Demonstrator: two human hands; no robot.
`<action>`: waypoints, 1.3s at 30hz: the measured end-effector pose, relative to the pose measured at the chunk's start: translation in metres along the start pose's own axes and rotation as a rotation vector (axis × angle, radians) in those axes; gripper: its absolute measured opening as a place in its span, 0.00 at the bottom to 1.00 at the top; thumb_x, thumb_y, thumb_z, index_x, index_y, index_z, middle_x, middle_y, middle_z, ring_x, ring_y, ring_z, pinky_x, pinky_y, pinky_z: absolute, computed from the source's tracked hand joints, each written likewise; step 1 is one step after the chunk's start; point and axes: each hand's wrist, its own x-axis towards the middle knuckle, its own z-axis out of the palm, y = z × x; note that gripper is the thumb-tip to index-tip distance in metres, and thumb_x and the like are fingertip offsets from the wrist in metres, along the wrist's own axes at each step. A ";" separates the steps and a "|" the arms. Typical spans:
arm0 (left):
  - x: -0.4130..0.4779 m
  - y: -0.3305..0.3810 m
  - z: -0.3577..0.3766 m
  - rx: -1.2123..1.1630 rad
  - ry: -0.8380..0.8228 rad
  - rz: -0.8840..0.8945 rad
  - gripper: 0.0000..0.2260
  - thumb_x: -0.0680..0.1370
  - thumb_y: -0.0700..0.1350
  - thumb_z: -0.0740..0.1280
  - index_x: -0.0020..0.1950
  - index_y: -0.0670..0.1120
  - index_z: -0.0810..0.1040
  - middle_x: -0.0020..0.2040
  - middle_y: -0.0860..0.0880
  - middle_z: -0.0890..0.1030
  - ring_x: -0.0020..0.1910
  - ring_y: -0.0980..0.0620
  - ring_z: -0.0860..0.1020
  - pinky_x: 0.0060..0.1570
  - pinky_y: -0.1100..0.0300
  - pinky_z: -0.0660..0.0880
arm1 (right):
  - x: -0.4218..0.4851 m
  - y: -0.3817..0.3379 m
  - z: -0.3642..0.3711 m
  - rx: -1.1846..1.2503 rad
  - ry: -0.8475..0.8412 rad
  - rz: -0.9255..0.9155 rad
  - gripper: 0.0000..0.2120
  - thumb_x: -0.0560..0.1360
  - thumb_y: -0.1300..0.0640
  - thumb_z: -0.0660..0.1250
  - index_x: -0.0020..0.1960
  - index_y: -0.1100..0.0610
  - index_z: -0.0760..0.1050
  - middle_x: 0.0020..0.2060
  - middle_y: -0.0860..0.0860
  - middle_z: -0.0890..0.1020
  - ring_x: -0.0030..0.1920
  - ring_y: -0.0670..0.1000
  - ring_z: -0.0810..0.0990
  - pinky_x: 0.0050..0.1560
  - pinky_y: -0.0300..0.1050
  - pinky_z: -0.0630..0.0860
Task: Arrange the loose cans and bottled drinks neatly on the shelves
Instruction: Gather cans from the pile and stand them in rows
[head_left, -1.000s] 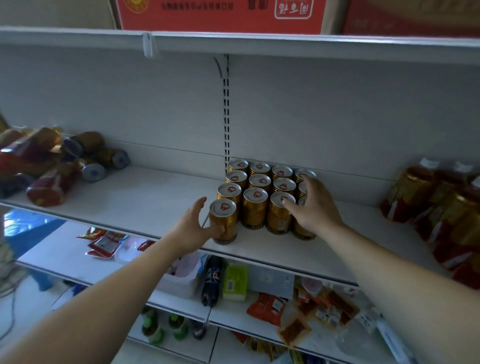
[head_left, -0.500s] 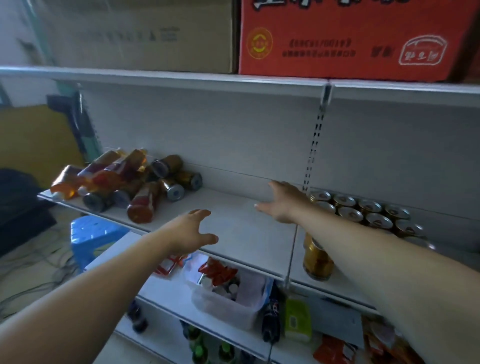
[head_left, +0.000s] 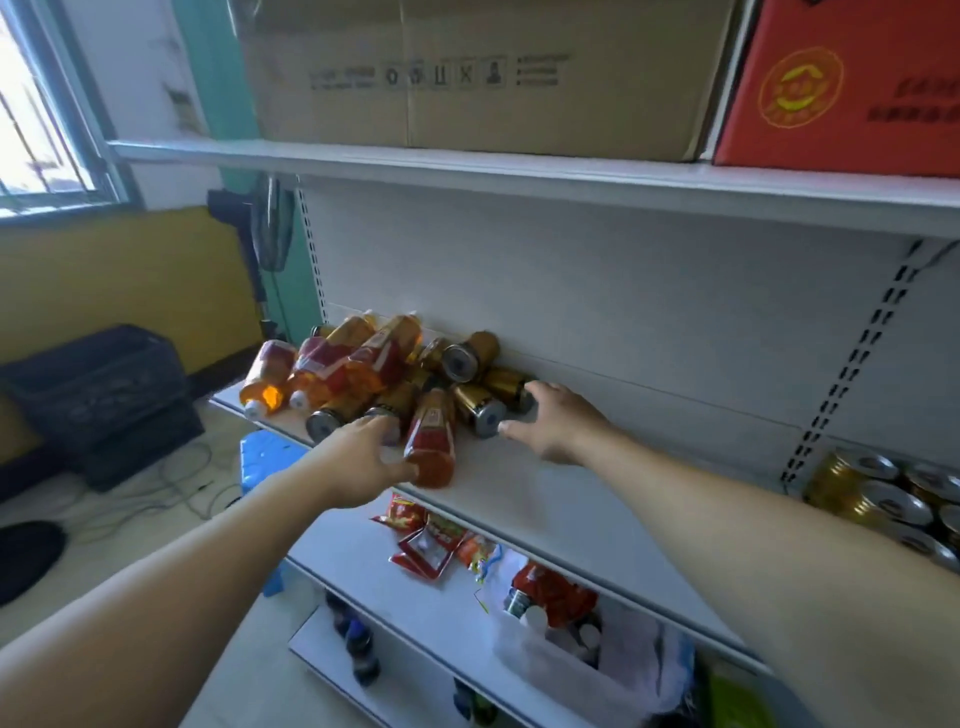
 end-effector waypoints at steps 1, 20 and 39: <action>0.010 -0.007 -0.004 0.004 0.009 -0.005 0.28 0.74 0.57 0.68 0.70 0.50 0.67 0.67 0.49 0.71 0.63 0.48 0.71 0.59 0.56 0.68 | 0.013 -0.004 0.003 0.011 0.000 -0.002 0.37 0.72 0.37 0.67 0.74 0.55 0.62 0.70 0.56 0.68 0.68 0.57 0.69 0.66 0.50 0.69; 0.225 -0.067 -0.050 0.107 0.005 -0.018 0.33 0.72 0.64 0.65 0.71 0.48 0.64 0.66 0.43 0.73 0.61 0.42 0.73 0.59 0.50 0.73 | 0.219 -0.052 0.040 0.218 0.045 0.458 0.44 0.71 0.30 0.62 0.73 0.61 0.60 0.70 0.60 0.69 0.67 0.60 0.71 0.63 0.49 0.69; 0.247 -0.080 0.004 0.231 0.215 0.246 0.28 0.76 0.49 0.62 0.73 0.46 0.56 0.71 0.41 0.62 0.66 0.39 0.66 0.60 0.45 0.68 | 0.205 -0.069 0.073 0.672 0.361 0.516 0.27 0.71 0.46 0.70 0.65 0.58 0.71 0.57 0.56 0.77 0.56 0.58 0.76 0.51 0.45 0.71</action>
